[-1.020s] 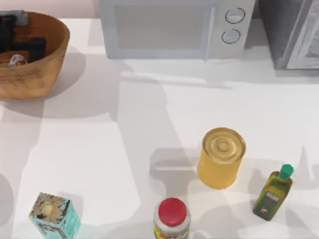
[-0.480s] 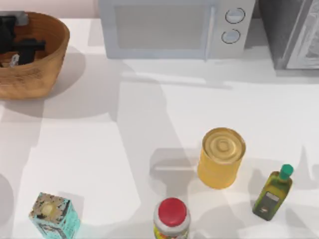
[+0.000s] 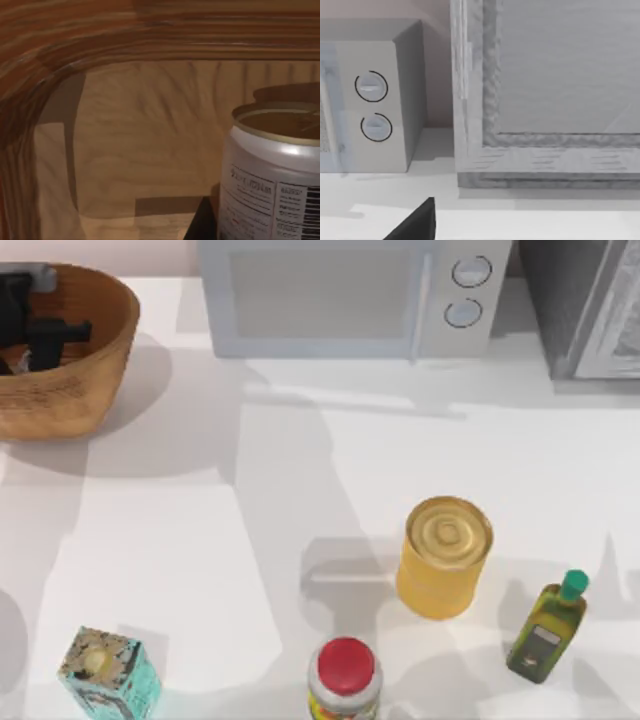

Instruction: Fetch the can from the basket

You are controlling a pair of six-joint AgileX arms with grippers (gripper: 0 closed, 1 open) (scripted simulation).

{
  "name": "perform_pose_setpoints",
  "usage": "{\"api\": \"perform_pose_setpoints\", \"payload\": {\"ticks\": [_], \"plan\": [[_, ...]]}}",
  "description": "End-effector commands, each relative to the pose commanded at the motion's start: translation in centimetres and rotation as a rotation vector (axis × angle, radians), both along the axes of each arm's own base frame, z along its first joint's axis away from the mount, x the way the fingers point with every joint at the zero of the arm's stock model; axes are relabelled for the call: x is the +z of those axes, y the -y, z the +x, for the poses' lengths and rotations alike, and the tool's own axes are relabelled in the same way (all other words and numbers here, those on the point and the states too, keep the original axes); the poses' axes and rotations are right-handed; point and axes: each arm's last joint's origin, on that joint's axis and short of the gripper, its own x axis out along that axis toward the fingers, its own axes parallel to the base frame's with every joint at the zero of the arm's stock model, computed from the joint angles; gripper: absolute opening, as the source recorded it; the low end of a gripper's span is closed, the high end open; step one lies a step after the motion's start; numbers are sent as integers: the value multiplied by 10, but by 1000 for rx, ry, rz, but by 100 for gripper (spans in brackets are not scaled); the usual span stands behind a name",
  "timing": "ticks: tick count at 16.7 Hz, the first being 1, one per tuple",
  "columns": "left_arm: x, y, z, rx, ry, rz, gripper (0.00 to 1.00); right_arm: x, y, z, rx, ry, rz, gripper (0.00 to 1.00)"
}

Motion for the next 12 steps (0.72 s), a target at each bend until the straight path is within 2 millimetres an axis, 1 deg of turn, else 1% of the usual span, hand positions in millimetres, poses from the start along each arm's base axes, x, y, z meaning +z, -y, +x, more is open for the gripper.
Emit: {"api": "perform_pose_setpoints", "payload": {"ticks": [5, 6, 7, 9, 11, 12], "plan": [[0, 0, 0, 0, 0, 0, 0, 0, 0, 0, 0, 0, 0, 100], [20, 0, -7, 11, 17, 7, 0, 0, 0, 0, 0, 0, 0, 100], [20, 0, -7, 11, 17, 7, 0, 0, 0, 0, 0, 0, 0, 100], [26, 2, -8, 6, 40, 9, 0, 0, 0, 0, 0, 0, 0, 100], [41, 4, -13, 2, 83, 12, 0, 0, 0, 0, 0, 0, 0, 100], [52, 5, -18, 1, 110, 14, 0, 0, 0, 0, 0, 0, 0, 100]]}}
